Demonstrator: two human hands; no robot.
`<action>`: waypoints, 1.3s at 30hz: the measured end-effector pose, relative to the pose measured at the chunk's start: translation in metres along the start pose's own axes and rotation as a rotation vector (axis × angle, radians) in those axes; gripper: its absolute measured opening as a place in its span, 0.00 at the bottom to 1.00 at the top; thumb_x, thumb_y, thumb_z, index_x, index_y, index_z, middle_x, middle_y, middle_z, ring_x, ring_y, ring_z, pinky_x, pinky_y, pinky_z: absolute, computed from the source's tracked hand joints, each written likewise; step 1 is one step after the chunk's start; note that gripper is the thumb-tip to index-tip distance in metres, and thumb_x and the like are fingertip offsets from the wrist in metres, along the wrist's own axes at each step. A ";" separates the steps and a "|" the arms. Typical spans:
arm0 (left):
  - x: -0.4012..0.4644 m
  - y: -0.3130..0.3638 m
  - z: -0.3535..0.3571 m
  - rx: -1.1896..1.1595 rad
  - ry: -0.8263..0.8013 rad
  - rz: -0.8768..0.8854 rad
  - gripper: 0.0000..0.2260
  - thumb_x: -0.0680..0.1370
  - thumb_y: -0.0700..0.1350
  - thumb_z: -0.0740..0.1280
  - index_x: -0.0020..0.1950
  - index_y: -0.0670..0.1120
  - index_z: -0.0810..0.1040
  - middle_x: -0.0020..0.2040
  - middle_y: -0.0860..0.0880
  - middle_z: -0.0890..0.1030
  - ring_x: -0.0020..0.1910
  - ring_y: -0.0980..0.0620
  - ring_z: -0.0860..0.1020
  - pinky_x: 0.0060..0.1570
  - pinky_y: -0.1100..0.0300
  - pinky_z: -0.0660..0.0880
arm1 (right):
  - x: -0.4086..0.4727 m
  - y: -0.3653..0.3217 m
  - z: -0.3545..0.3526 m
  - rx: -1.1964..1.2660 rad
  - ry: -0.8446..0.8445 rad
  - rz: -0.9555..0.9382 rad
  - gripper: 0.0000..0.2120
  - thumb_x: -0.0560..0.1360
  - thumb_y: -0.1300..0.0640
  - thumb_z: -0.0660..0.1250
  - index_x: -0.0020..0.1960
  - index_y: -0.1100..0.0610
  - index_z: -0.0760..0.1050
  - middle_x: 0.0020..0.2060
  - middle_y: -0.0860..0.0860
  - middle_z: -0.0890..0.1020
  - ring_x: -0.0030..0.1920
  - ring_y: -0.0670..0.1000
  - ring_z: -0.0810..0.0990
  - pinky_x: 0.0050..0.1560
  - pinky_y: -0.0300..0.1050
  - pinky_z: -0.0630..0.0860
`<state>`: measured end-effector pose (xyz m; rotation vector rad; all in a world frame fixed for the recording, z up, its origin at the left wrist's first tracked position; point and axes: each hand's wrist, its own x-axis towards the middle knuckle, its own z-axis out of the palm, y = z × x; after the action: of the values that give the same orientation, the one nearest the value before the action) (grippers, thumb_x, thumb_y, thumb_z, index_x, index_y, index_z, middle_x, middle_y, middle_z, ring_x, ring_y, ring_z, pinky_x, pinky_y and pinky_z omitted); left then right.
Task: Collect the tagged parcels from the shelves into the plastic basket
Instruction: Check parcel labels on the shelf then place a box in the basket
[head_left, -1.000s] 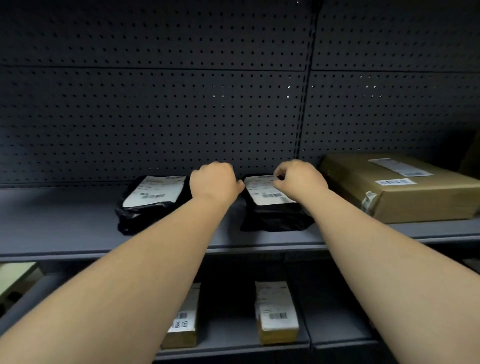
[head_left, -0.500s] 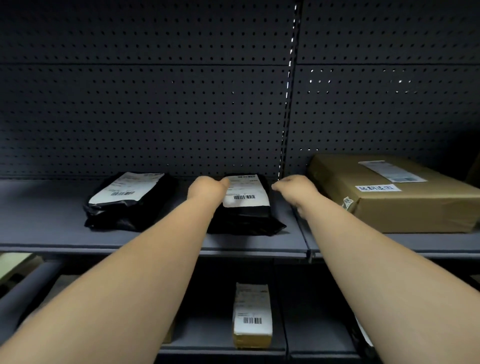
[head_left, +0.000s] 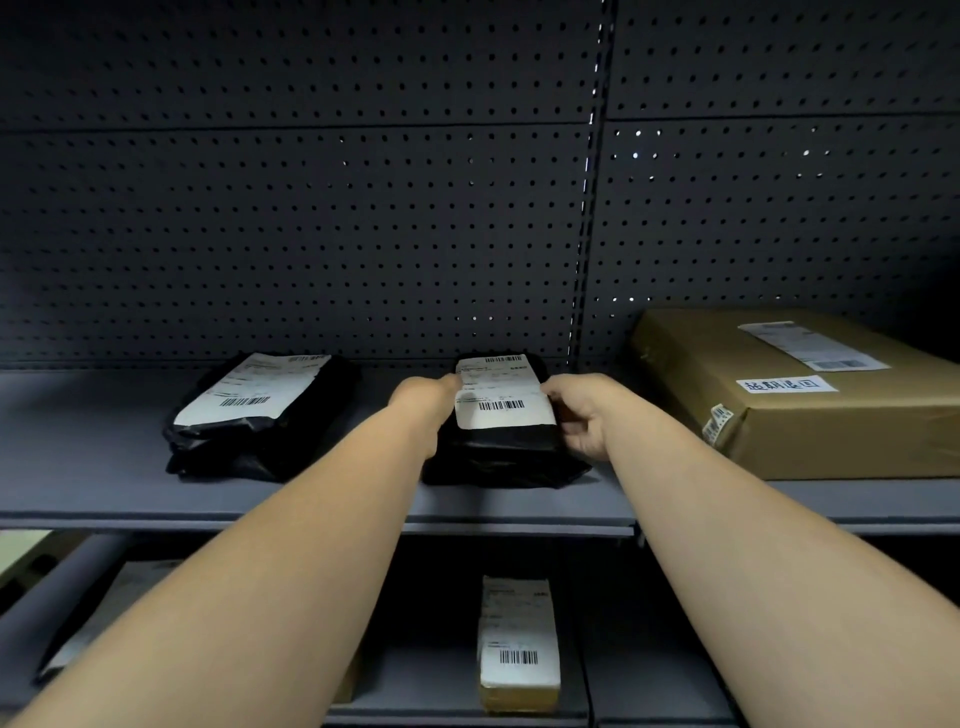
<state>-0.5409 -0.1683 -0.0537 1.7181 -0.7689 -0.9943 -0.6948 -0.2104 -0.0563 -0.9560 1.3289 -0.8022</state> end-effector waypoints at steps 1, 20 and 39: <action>0.000 0.000 0.000 -0.007 -0.010 0.000 0.16 0.78 0.51 0.65 0.58 0.39 0.76 0.47 0.45 0.78 0.50 0.45 0.76 0.54 0.53 0.75 | 0.001 0.000 0.001 -0.001 -0.001 0.003 0.05 0.76 0.60 0.64 0.42 0.59 0.72 0.38 0.54 0.79 0.38 0.52 0.79 0.28 0.41 0.79; -0.046 -0.020 -0.019 -0.254 -0.007 0.295 0.05 0.78 0.46 0.66 0.53 0.49 0.80 0.46 0.53 0.82 0.42 0.55 0.77 0.42 0.57 0.76 | -0.040 0.021 0.010 0.183 0.100 -0.347 0.09 0.76 0.61 0.66 0.55 0.59 0.78 0.44 0.53 0.83 0.47 0.53 0.83 0.50 0.49 0.80; -0.059 -0.039 -0.037 -0.391 -0.011 0.534 0.07 0.77 0.40 0.67 0.45 0.52 0.79 0.48 0.52 0.83 0.51 0.54 0.81 0.53 0.62 0.75 | -0.072 0.044 0.018 0.215 0.168 -0.604 0.15 0.73 0.63 0.69 0.59 0.57 0.76 0.53 0.52 0.83 0.55 0.51 0.81 0.59 0.53 0.78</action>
<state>-0.5343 -0.0899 -0.0668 1.0905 -0.9090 -0.7216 -0.6859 -0.1247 -0.0666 -1.1485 1.0669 -1.4823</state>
